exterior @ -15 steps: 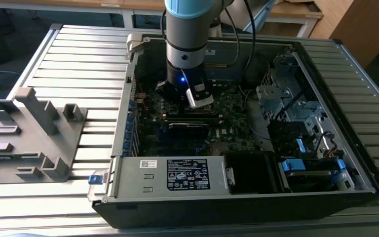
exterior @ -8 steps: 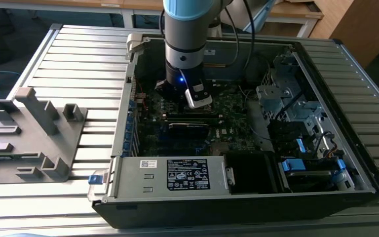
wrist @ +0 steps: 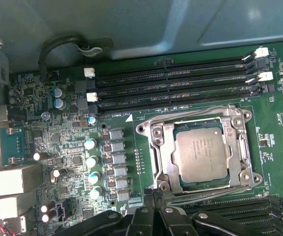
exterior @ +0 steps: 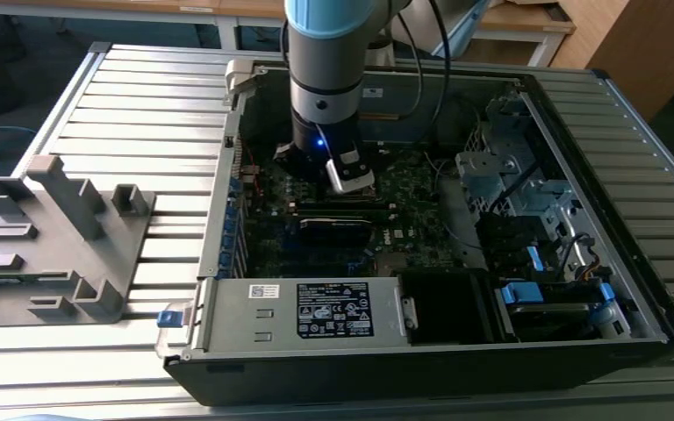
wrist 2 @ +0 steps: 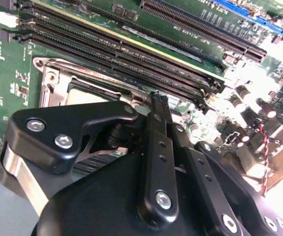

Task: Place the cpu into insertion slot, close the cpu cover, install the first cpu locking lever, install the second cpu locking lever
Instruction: 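Install the second cpu locking lever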

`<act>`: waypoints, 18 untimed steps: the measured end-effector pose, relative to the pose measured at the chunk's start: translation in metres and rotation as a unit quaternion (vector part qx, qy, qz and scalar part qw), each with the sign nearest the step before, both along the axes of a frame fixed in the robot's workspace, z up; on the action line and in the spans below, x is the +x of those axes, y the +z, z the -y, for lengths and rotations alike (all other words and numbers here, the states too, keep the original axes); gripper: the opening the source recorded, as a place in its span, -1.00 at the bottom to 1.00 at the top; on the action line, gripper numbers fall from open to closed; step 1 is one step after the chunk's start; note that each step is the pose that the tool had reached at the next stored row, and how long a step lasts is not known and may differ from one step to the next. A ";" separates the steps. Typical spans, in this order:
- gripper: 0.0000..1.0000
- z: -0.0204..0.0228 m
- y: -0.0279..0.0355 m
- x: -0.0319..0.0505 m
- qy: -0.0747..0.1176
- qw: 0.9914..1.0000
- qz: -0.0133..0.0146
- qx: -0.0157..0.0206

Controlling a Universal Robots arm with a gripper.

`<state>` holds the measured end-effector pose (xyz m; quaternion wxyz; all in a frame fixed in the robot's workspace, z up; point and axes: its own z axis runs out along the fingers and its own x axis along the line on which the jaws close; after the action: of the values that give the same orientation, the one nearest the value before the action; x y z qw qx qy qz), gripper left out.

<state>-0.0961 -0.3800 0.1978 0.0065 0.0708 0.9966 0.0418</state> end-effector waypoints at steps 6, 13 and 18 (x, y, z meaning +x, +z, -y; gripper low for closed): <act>-0.80 0.0008 -0.0004 -0.0013 0.000 1.000 0.003 0.009; -0.80 0.0040 -0.0018 -0.0072 0.000 1.000 0.005 0.011; -0.80 0.0046 -0.0032 -0.0102 0.000 1.000 0.006 0.011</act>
<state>-0.1064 -0.3846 0.1946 0.0119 0.0706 0.9960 0.0534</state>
